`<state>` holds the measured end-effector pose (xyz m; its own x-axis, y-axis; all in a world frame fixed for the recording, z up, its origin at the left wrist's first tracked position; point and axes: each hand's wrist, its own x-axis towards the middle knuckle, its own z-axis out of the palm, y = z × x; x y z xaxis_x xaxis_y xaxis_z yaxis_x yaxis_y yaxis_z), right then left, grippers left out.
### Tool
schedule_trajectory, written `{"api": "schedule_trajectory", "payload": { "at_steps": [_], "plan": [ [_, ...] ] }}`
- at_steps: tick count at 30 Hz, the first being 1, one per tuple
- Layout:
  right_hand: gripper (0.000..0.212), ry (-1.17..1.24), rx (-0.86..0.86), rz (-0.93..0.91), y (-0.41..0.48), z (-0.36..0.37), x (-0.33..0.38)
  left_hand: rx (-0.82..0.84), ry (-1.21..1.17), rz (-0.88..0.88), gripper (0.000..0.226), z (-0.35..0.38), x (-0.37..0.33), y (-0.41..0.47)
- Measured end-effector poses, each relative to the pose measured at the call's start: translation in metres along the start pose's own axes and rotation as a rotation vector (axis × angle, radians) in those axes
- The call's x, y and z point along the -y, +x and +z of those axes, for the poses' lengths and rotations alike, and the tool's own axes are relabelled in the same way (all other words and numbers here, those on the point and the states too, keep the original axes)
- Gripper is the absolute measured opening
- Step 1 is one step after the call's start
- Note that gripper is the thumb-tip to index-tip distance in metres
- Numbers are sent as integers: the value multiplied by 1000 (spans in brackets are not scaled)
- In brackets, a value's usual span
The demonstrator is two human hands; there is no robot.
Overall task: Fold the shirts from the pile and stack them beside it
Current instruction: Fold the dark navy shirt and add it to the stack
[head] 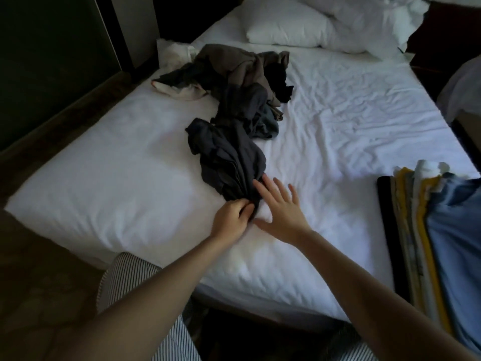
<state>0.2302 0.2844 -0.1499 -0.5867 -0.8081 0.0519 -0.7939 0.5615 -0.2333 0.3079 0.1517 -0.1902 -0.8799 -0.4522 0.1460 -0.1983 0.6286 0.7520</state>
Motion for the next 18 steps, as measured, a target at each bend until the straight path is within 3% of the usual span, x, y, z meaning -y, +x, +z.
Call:
{"api": "schedule_trajectory", "payload": {
  "at_steps": [2,3,4,6,7,9,11,13,15,18],
  "plan": [
    [71,-131,-18,-176,-1,-1,7,80,-80,-24,23,-6,-3,-18],
    [55,-199,-62,-242,-2,0,9,100,-131,-36,21,-9,-4,-25],
    [39,-248,-94,-263,-5,1,10,112,-189,-60,16,-12,-4,-29],
    [31,-238,-86,-214,-13,-4,10,118,-300,-106,8,-18,-3,-36],
    [27,-196,-76,-186,-17,-8,9,93,-310,-103,18,-20,-1,-37],
    [13,-87,-58,-70,-27,-26,11,65,-127,-37,54,-21,6,-37],
    [26,-7,50,59,-40,-46,12,129,126,-24,71,-21,7,-33],
    [29,-2,183,87,-54,-66,13,188,268,-59,68,-21,1,-26],
    [21,58,272,96,-65,-78,11,131,305,-87,60,-24,-9,-20],
    [19,240,221,164,-76,-92,3,53,366,-73,38,-30,-16,-10]
  ]
}}
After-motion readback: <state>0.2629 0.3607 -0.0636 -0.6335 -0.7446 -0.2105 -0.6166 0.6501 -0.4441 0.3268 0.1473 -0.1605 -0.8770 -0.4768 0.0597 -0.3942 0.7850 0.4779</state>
